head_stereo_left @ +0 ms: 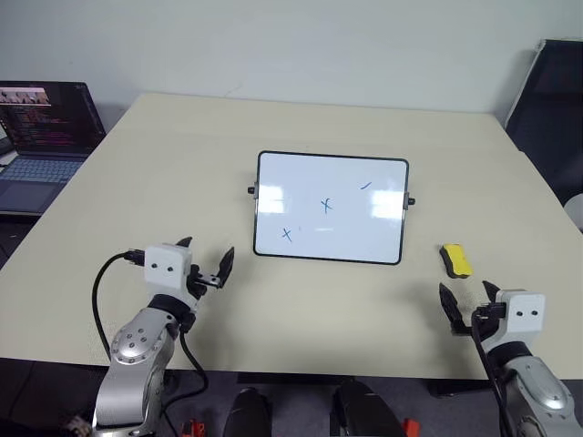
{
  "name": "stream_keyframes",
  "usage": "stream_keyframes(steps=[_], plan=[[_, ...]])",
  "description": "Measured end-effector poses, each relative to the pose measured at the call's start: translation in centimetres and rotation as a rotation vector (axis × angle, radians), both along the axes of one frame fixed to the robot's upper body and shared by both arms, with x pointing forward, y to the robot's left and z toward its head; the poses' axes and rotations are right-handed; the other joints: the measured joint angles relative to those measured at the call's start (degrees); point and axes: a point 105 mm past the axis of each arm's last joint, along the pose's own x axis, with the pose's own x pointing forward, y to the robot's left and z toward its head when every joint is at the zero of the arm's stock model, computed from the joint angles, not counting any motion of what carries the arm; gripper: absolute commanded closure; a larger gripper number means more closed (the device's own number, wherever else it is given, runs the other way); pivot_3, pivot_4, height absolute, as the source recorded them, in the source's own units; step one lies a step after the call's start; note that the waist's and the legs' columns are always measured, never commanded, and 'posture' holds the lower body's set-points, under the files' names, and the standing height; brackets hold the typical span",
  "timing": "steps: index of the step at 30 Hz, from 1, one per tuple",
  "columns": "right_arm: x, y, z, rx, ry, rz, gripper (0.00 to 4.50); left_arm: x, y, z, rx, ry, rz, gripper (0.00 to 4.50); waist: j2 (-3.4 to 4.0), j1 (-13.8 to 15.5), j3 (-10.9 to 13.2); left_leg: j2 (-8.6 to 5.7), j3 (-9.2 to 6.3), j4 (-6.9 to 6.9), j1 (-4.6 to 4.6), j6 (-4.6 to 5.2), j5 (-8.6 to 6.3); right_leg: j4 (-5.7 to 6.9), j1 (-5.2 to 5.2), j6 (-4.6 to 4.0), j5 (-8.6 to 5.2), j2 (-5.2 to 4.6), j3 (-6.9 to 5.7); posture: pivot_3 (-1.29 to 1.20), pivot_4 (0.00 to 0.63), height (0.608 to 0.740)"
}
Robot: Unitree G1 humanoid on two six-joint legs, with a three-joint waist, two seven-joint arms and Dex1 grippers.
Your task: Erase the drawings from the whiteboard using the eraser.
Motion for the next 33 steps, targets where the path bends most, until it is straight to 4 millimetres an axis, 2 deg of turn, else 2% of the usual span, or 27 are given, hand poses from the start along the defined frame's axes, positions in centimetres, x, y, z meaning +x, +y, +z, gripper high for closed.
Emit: stream_keyframes(steps=[6, 11, 14, 19, 20, 22, 25, 29, 33], plan=[[0.8, -0.1, 0.4, -0.012, 0.017, 0.001, 0.02, 0.1, -1.3, -0.1, -0.028, 0.003, -0.06, 0.0, 0.01, 0.0, 0.01, -0.01, -0.07, 0.0, 0.0, 0.0, 0.0, -0.02, 0.01, -0.01, -0.01, 0.0, -0.08, 0.0, 0.15, 0.74], [0.8, 1.8, 1.8, -0.013, 0.011, 0.109, 0.02, 0.1, -2.3, 1.2, -0.029, -0.026, -0.209, 0.0, 0.05, 0.01, 0.03, -0.01, -0.11, -0.03, -0.03, 0.0, 0.0, -0.02, 0.06, -0.02, -0.01, 0.0, -0.1, 0.0, 0.15, 0.74], [1.0, 3.1, 2.0, -0.008, 0.017, 0.165, 0.02, 0.1, -3.1, 2.7, -0.019, -0.042, -0.355, 0.0, 0.08, -0.02, 0.05, -0.02, -0.12, -0.01, -0.03, 0.0, 0.0, -0.02, 0.02, -0.02, -0.01, -0.01, -0.11, 0.0, 0.15, 0.74], [2.3, 3.3, 3.8, -0.032, -0.034, 0.153, 0.02, 1.0, -4.1, 6.7, 0.083, -0.095, -0.592, 0.0, 0.18, 0.04, 0.15, -0.07, -0.22, 0.03, 0.01, 0.0, 0.0, -0.07, -0.05, -0.03, -0.01, -0.03, -0.22, 0.0, 0.15, 0.74], [2.4, 3.3, 4.1, -0.03, -0.032, 0.153, 0.02, 1.3, -4.5, 7.4, 0.095, -0.106, -0.63, 0.0, 0.2, 0.06, 0.16, -0.08, -0.22, 0.03, 0.0, 0.01, 0.01, -0.1, -0.03, -0.02, -0.01, -0.04, -0.22, 0.0, 0.15, 0.74], [2.7, 3.1, 4.4, -0.046, -0.003, 0.152, 0.02, 1.4, -6.6, 8.3, 0.154, -0.105, -0.773, 0.0, 0.24, 0.17, 0.19, -0.08, -0.23, 0.03, -0.1, 0.02, 0.01, -0.17, 0.08, -0.02, -0.01, -0.05, -0.24, 0.0, 0.15, 0.74], [3.6, 2.6, 5.6, -0.102, 0.006, 0.135, 0.02, 0.9, -8.7, 8.3, 0.229, -0.074, -0.956, 0.0, 0.33, -0.05, 0.24, -0.07, -0.21, -0.08, -0.17, 0.02, 0.01, -0.1, 0.07, 0.0, -0.08, -0.02, -0.24, 0.0, 0.15, 0.74], [4.7, 1.9, 6.7, -0.081, 0.037, 0.081, 0.02, 0.8, -10.3, 7.8, 0.26, -0.03, -1.098, 0.0, 0.41, -0.28, 0.29, -0.01, -0.37, -0.17, -0.16, 0.03, 0.01, 0.15, 0.03, -0.03, -0.21, 0.11, -0.35, 0.0, 0.15, 0.74], [5.9, 1.1, 6.1, -0.025, 0.116, 0.018, 0.02, 1.0, -11.2, 8.3, 0.299, -0.027, -1.206, 0.0, 0.43, -0.02, 0.3, -0.04, -0.44, -0.12, -0.21, 0.03, 0.01, 0.14, 0.08, 0.01, -0.23, 0.1, -0.41, 0.0, 0.15, 0.74]])
